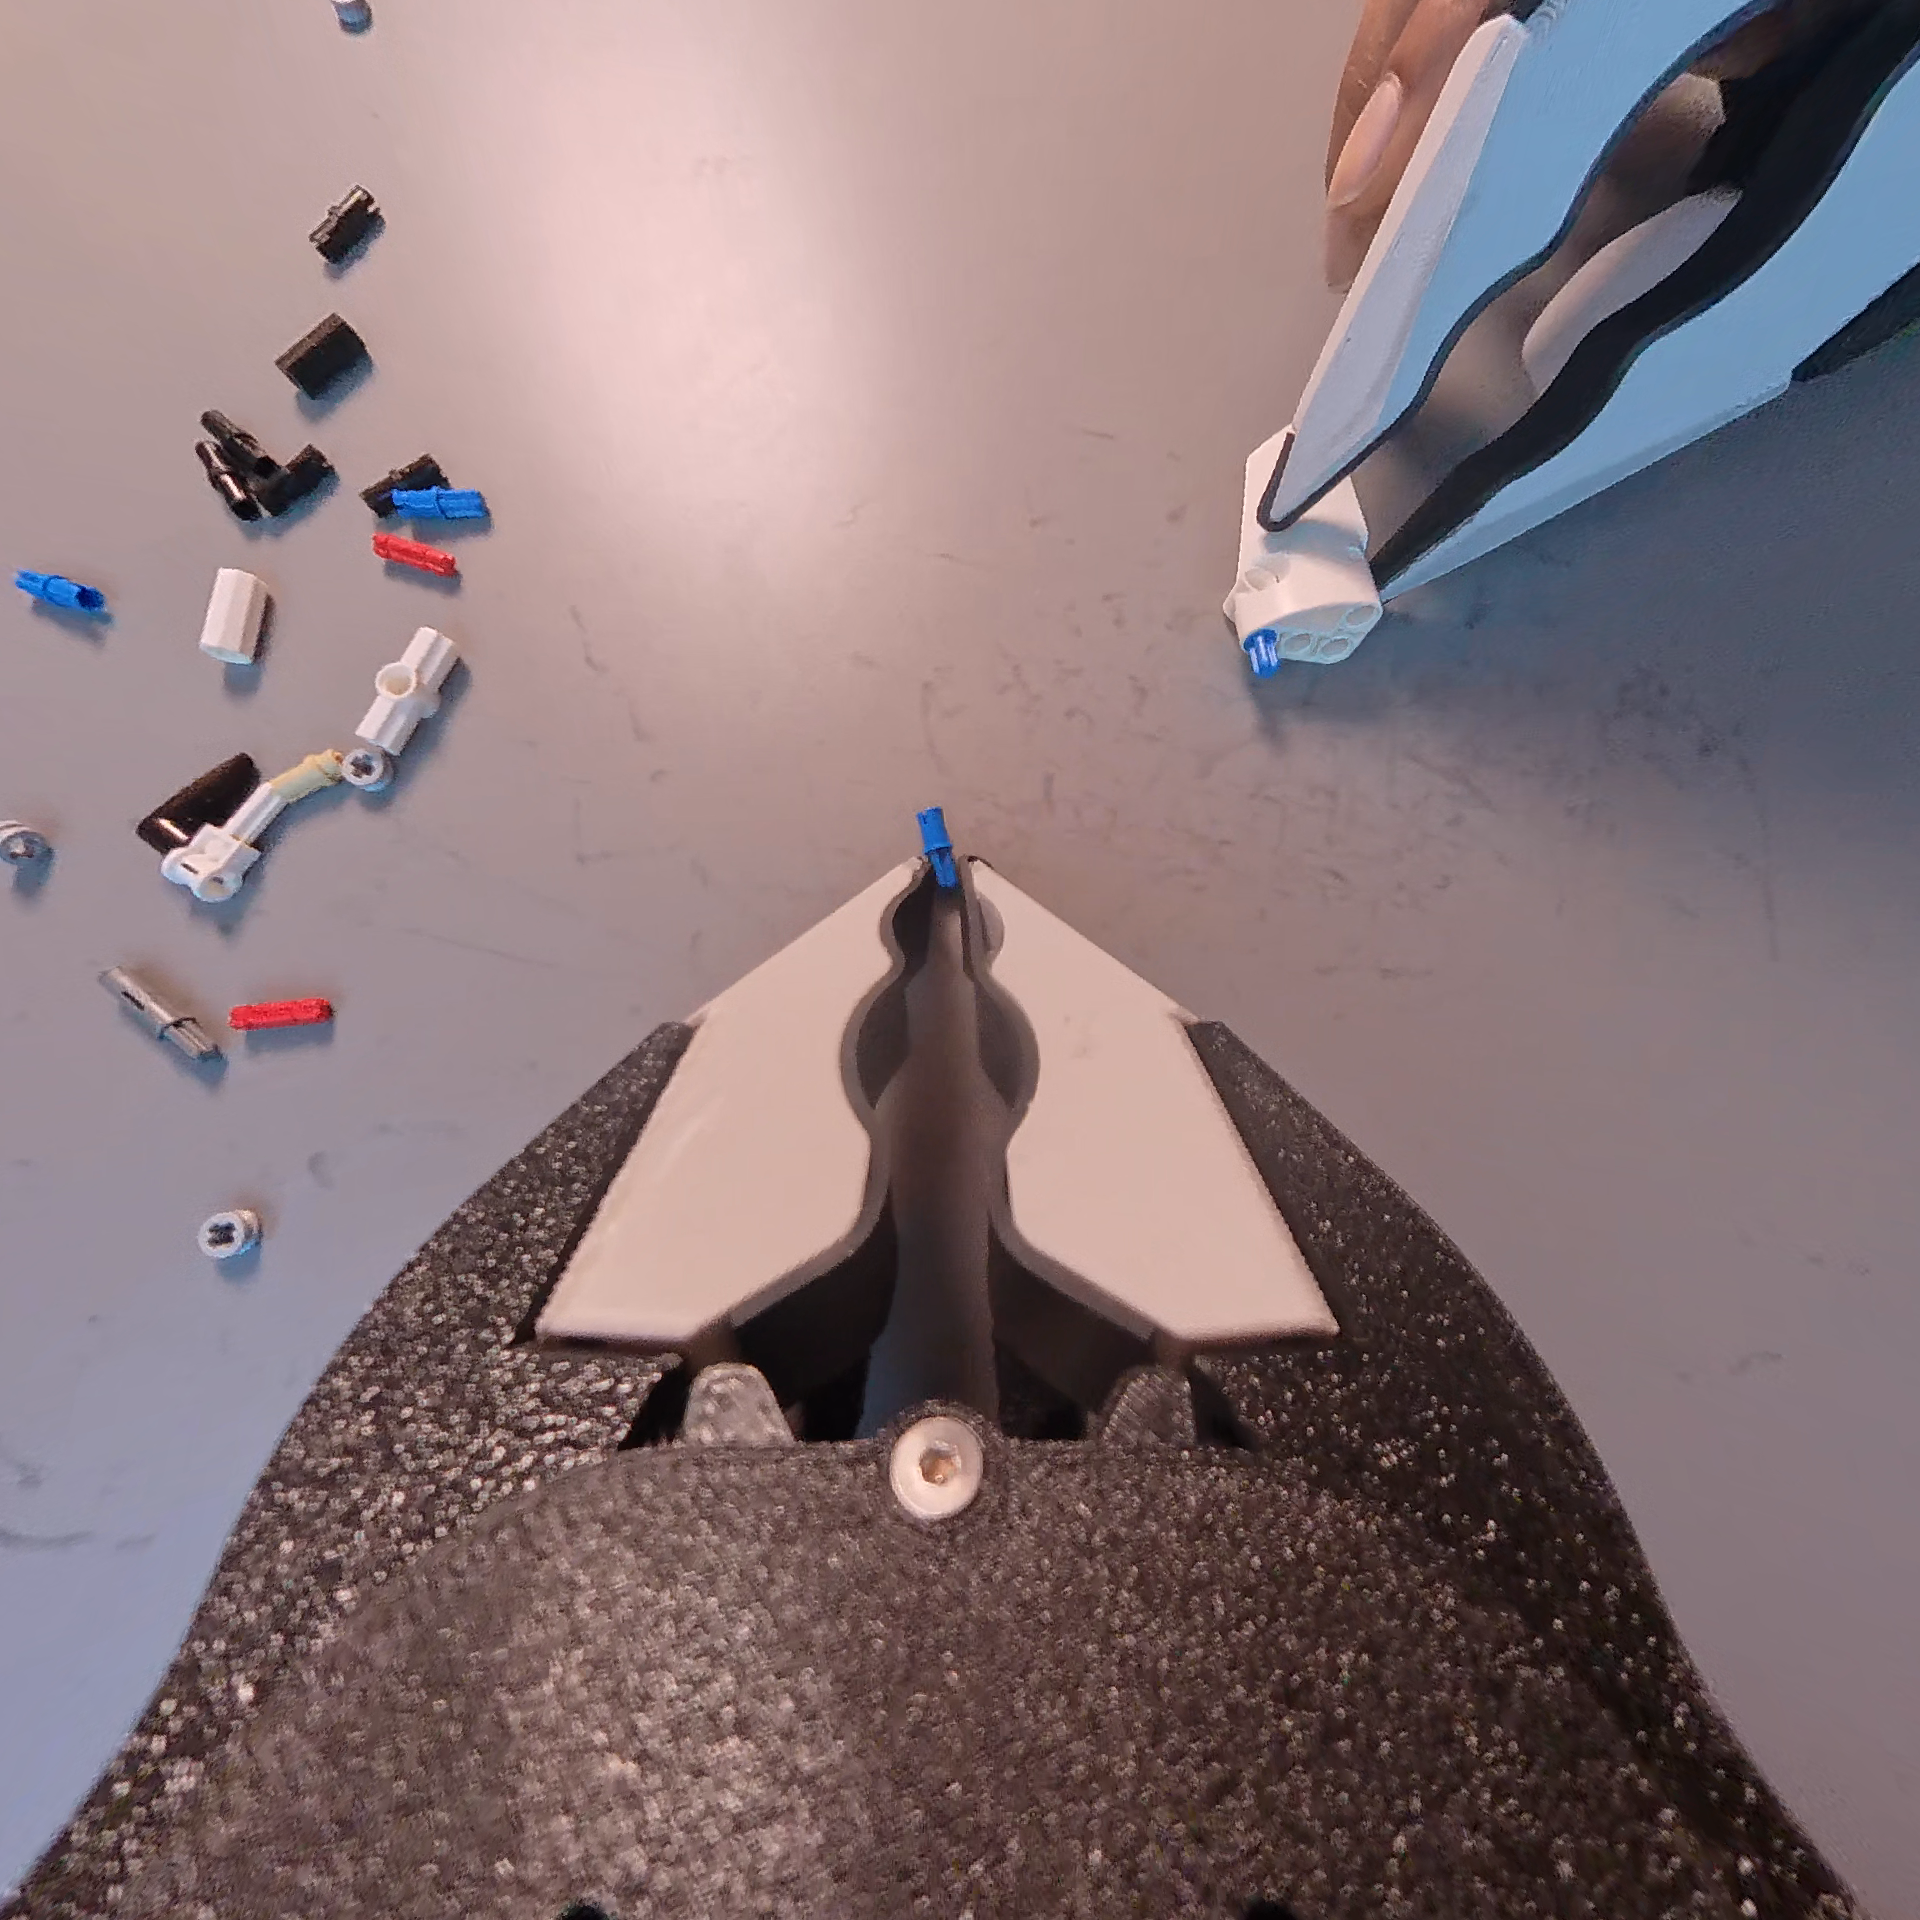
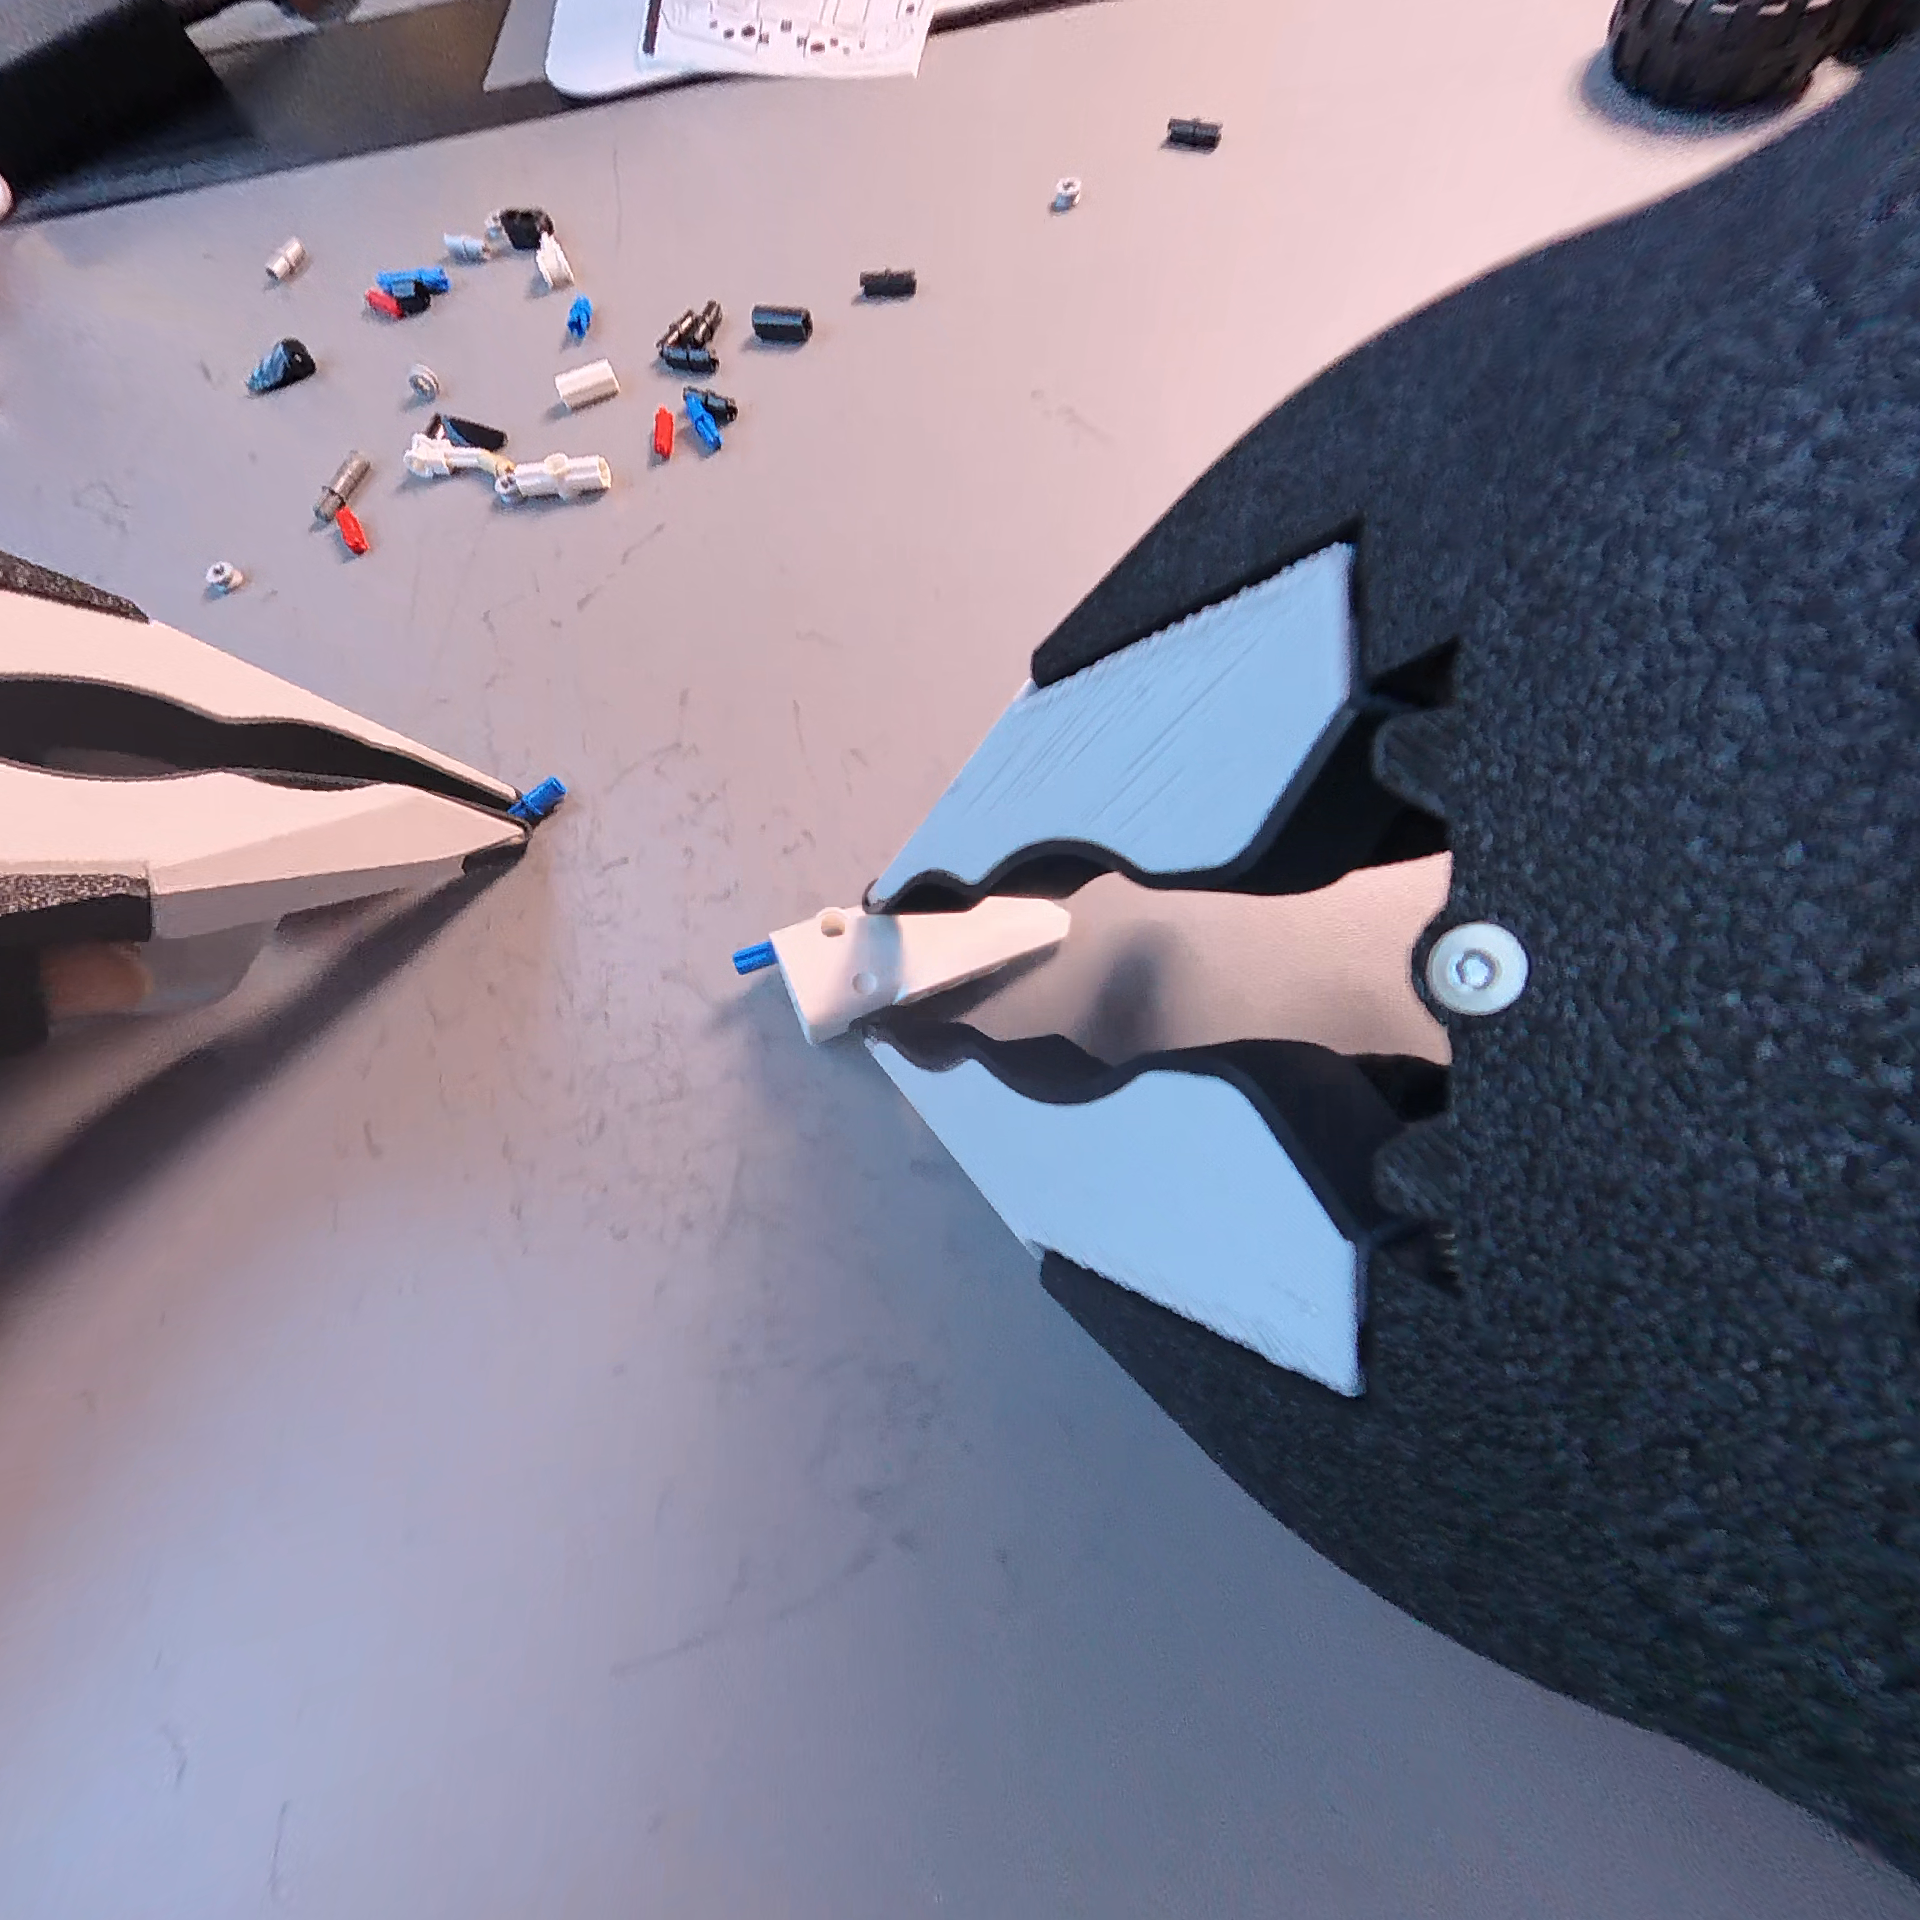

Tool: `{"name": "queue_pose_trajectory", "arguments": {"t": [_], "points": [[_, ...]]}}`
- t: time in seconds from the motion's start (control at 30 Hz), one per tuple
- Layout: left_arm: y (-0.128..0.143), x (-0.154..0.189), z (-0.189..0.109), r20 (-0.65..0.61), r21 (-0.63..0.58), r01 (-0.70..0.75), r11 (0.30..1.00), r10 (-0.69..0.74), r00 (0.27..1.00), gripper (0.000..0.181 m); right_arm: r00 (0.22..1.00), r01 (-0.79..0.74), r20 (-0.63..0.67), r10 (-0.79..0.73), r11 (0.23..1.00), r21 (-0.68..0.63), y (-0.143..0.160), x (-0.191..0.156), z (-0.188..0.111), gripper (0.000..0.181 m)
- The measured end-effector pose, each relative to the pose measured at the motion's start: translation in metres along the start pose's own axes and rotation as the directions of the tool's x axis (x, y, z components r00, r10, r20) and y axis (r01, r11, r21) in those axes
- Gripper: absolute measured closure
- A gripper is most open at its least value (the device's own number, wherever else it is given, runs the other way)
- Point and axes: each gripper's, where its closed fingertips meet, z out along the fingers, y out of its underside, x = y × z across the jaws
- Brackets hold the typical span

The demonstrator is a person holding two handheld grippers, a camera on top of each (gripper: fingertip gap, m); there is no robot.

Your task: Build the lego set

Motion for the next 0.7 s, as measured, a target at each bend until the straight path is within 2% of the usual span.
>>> {"name": "queue_pose_trajectory", "arguments": {"t": [0.17, 0.23, 0.33, 0.43, 0.7], "points": [[0.0, 0.001, 0.0, -0.038, 0.008, -0.023, 1.0, 0.024, 0.999, 0.178, 0.994, -0.006, 0.106, 0.005, 1.0, 0.008, 0.003, 0.0, -0.004, 0.16], [-0.003, 0.017, 0.0, -0.129, 0.007, -0.023, 1.0, 0.024, 0.991, 0.177, 0.98, -0.041, 0.192, 0.041, 0.999, -0.002, 0.004, -0.001, -0.005, 0.157], [-0.01, 0.042, -0.001, -0.204, 0.004, -0.053, 0.999, 0.052, 0.978, 0.178, 0.957, -0.059, 0.283, 0.06, 0.998, -0.011, 0.002, -0.006, -0.004, 0.151], [-0.019, 0.064, -0.004, -0.256, 0.015, -0.073, 0.997, 0.075, 0.964, 0.178, 0.955, -0.078, 0.287, 0.072, 0.997, 0.009, -0.004, -0.005, 0.002, 0.162], [-0.019, 0.075, 0.005, -0.247, -0.038, -0.088, 0.995, 0.076, 0.966, 0.178, 0.976, -0.078, 0.205, 0.077, 0.997, -0.004, -0.006, 0.0, 0.004, 0.164]]}}
